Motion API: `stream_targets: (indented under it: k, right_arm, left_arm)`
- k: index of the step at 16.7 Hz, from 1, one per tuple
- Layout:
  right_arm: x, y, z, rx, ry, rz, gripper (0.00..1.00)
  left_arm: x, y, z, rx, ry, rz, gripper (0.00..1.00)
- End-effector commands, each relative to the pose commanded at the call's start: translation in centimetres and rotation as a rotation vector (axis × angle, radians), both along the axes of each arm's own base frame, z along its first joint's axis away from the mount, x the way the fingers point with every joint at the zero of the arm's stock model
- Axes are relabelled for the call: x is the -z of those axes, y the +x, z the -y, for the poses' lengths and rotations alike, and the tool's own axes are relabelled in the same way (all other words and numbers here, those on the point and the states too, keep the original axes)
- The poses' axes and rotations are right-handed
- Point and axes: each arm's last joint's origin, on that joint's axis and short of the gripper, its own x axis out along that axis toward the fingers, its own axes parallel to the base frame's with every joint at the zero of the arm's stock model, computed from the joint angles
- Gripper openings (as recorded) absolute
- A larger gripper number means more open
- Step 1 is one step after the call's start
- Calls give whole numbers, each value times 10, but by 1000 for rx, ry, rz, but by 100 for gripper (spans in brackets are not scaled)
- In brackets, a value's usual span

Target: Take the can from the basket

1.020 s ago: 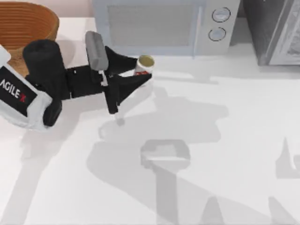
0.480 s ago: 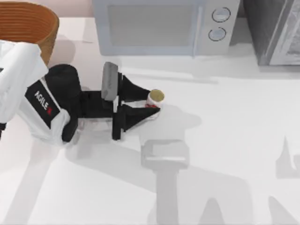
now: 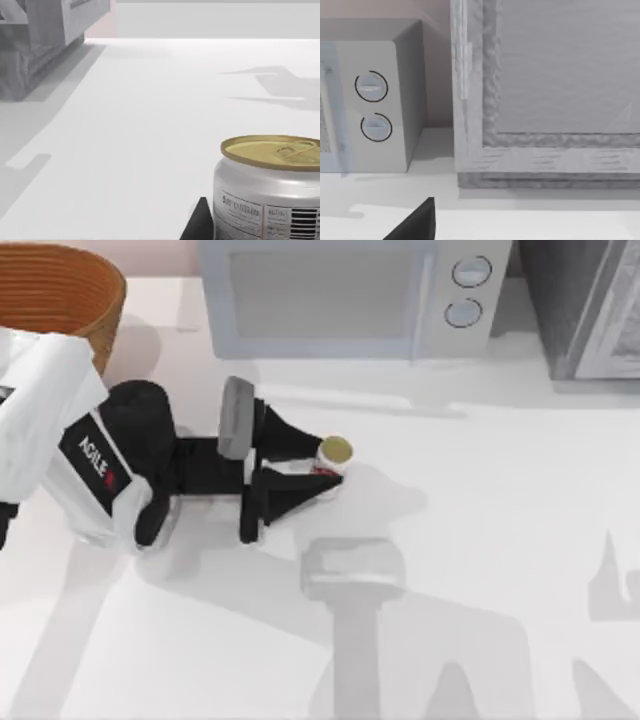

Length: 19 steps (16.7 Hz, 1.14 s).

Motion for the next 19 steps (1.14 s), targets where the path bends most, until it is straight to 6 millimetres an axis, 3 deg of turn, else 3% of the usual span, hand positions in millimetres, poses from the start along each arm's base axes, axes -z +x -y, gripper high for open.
stream_targets:
  k: [13, 19]
  right_arm:
    - [0, 0, 0, 0, 0, 0, 100]
    - [0, 0, 0, 0, 0, 0, 100]
  left_arm:
    - [0, 0, 0, 0, 0, 0, 98]
    - [0, 0, 0, 0, 0, 0, 100]
